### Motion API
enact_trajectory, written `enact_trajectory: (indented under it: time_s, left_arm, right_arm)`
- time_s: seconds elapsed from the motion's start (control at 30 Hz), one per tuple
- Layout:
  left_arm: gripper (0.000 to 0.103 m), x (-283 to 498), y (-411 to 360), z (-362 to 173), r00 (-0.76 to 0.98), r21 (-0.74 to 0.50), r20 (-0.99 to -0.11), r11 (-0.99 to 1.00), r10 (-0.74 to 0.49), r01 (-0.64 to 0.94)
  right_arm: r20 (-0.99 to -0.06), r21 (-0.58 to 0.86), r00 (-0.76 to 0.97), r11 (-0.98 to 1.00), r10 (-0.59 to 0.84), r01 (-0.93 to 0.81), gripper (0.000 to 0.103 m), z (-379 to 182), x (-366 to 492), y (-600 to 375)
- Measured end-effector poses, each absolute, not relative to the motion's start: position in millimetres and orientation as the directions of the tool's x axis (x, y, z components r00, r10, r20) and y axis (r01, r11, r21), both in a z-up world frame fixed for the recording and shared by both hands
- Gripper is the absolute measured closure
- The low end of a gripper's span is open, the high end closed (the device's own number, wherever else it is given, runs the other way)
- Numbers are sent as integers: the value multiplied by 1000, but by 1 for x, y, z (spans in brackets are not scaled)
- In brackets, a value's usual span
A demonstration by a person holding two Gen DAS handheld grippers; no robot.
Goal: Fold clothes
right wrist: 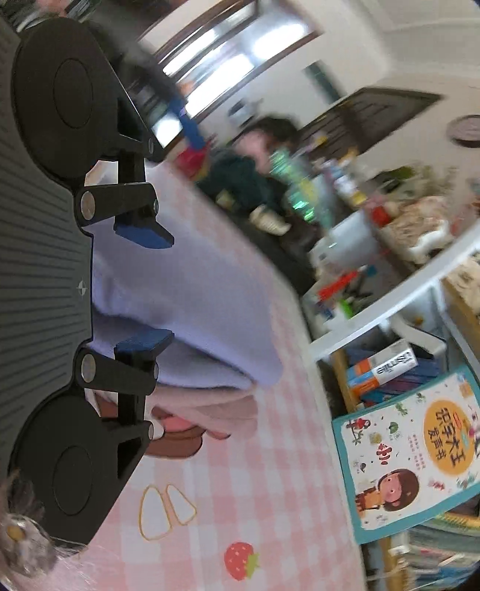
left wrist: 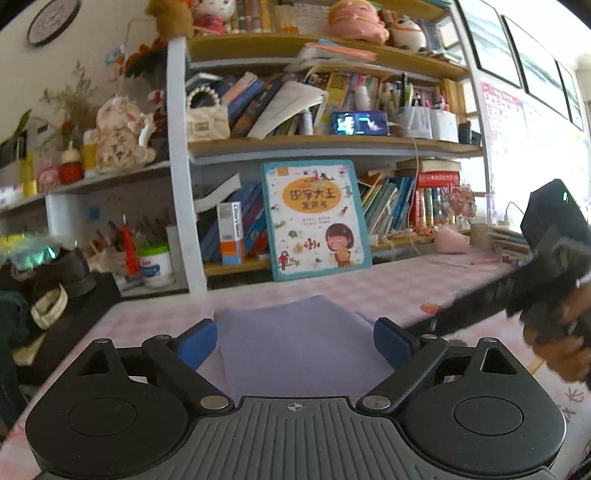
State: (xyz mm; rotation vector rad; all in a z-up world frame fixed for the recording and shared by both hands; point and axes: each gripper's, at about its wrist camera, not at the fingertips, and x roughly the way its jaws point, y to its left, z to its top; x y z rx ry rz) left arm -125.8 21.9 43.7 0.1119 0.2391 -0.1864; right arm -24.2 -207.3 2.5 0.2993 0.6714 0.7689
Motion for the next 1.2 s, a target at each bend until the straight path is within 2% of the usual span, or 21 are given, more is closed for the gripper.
enact_trajectory:
  time_s: [0.03,0.1,0.13,0.17,0.33,0.4,0.5,0.67,0.73,0.8,0.87,0.93,1.0,1.07,1.2]
  left_arm:
    - [9,-125,22,43,953,83,-249,976,-173,199]
    - [9,-124,22,42,950,76,-256,976,-177,202]
    - [9,-125,22,41,952,86,-259,977,-166,194]
    - [9,-125,22,40,953,96,-261,978,-155,186]
    - [5,-126,24,38,957,112,-263,982,-118,152]
    - [1,-127,27,39,960,100,-258,985,-109,139]
    - [0,-125,31,39,959,84,-268,989,-96,123]
    - [0,-120,33,37,947,69,-306,990,-97,123]
    - [0,-119,33,36,944,71,-314,989,-100,129]
    - [0,-119,34,35,942,75,-320,988,-105,136]
    - [0,-116,35,33,936,74,-335,987,-108,141]
    - [0,-113,37,32,927,61,-351,985,-130,161]
    - [0,-109,40,32,915,44,-371,982,-157,186]
    - [0,-99,44,32,883,0,-412,969,-227,248]
    - [0,-73,62,25,813,-187,-500,954,-299,235]
  right_arm:
    - [-480,447,530,715,699,-538,60,-1,-23,-202]
    - [-486,420,530,718,694,-555,63,-6,-25,-198]
    - [-485,416,526,713,699,-564,78,-6,-27,-198]
    - [-465,421,529,703,710,-573,90,-2,-32,-200]
    - [-368,441,553,664,747,-604,93,15,-54,-213]
    - [-371,438,567,677,736,-592,93,16,-58,-216]
    - [-478,378,566,738,672,-559,93,-5,-53,-208]
    - [-477,398,556,731,681,-555,91,-14,-51,-210]
    - [-474,395,563,735,677,-551,86,-11,-55,-211]
    - [-464,404,570,735,678,-545,73,-6,-59,-215]
    - [-440,434,585,731,682,-526,49,-1,-61,-225]
    - [-421,465,604,732,677,-497,44,5,-62,-236]
    - [-448,482,602,746,661,-460,44,5,-58,-245]
    - [-478,496,597,759,644,-421,37,5,-52,-254]
    - [-566,506,545,783,618,-362,33,1,-41,-262]
